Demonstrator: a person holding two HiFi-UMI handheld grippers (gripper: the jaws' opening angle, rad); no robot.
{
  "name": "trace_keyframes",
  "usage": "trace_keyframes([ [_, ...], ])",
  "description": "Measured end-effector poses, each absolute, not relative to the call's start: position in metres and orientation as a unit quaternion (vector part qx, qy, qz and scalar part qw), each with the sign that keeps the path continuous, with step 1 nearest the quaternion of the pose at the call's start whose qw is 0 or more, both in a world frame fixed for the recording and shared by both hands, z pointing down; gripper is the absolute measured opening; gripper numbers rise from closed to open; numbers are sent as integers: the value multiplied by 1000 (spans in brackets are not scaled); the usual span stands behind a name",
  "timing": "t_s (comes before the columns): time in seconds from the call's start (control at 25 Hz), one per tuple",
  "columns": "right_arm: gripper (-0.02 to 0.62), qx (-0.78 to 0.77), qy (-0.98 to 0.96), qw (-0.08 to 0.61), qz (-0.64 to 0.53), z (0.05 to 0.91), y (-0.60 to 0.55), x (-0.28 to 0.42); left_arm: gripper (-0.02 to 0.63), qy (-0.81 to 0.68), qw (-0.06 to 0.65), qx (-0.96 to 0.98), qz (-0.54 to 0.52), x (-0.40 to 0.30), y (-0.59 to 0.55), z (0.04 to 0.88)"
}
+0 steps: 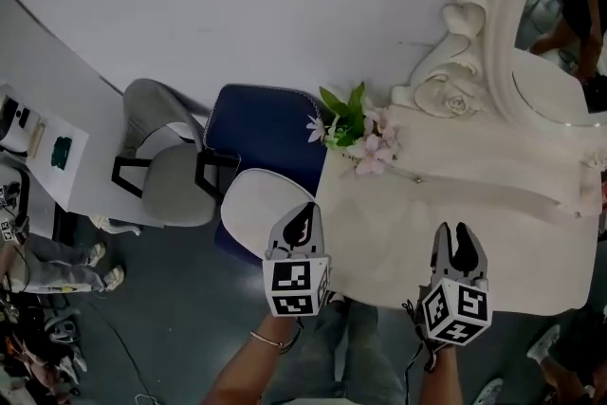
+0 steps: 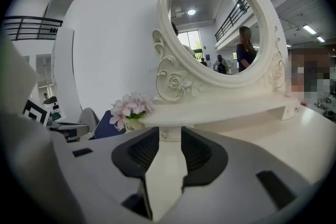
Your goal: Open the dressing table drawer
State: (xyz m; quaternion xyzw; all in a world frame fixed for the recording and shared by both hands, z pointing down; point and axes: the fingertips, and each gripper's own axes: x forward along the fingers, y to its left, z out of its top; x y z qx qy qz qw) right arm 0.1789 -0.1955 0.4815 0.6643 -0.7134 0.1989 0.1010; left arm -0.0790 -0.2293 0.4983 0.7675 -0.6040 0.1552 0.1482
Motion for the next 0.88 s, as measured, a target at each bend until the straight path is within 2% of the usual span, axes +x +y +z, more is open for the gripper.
trace_keyframes([
  [0.88,140,637,-723,149,223,539,-240,147,6,-635,172,732,176,-128,-228,531],
])
